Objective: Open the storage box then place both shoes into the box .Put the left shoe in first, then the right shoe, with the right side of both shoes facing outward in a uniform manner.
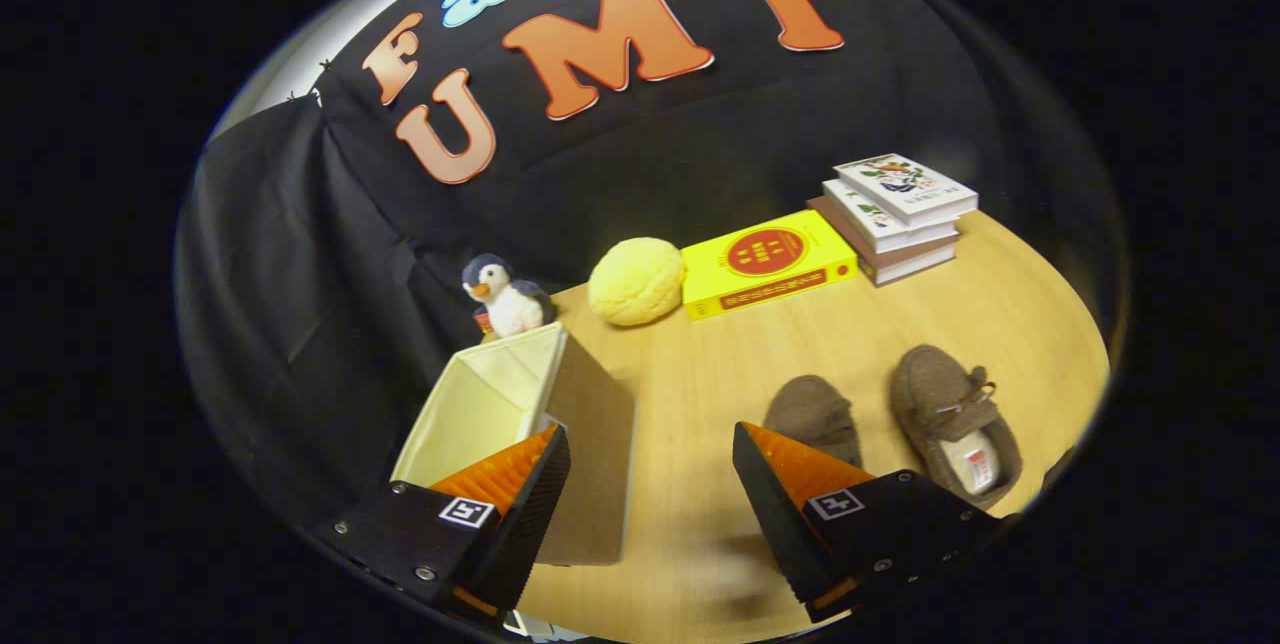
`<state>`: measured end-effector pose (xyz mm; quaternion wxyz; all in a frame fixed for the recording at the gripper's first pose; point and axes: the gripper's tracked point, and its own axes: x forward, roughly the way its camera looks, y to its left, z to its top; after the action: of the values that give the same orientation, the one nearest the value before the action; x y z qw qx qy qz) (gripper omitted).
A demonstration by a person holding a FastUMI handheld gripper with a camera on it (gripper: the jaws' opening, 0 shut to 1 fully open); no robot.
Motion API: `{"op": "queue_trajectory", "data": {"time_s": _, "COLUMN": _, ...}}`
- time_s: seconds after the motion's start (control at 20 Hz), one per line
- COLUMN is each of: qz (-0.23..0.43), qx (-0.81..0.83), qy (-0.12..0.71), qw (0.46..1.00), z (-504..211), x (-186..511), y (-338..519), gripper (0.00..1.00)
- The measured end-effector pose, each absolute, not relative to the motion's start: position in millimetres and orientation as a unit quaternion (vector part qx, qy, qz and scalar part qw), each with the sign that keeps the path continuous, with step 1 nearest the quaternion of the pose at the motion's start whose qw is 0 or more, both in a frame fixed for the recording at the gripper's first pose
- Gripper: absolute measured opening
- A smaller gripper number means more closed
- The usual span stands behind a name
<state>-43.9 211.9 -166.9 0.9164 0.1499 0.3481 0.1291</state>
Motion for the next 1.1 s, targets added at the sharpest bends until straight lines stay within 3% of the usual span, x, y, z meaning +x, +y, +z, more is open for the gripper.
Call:
{"op": "queue_trajectory", "data": {"time_s": 0.3, "qz": 0.053, "qx": 0.072, "qy": 0.352, "qw": 0.932, "z": -202.0, "x": -53.0, "y": 145.7, "gripper": 0.98}}
{"op": "queue_trajectory", "data": {"time_s": 0.5, "qz": 0.035, "qx": 0.051, "qy": 0.369, "qw": 0.927, "z": -232.6, "x": -62.3, "y": 135.4, "gripper": 0.92}}
{"op": "queue_trajectory", "data": {"time_s": 0.8, "qz": 0.002, "qx": 0.054, "qy": 0.403, "qw": 0.914, "z": -285.3, "x": -59.0, "y": 125.9, "gripper": 0.56}}
{"op": "queue_trajectory", "data": {"time_s": 0.9, "qz": -0.003, "qx": 0.047, "qy": 0.413, "qw": 0.910, "z": -297.3, "x": -55.6, "y": 124.3, "gripper": 0.41}}
{"op": "queue_trajectory", "data": {"time_s": 1.05, "qz": -0.003, "qx": 0.048, "qy": 0.422, "qw": 0.906, "z": -299.6, "x": -54.0, "y": 127.1, "gripper": 0.06}}
{"op": "queue_trajectory", "data": {"time_s": 1.1, "qz": -0.002, "qx": 0.041, "qy": 0.428, "qw": 0.903, "z": -298.6, "x": -56.3, "y": 126.4, "gripper": 0.04}}
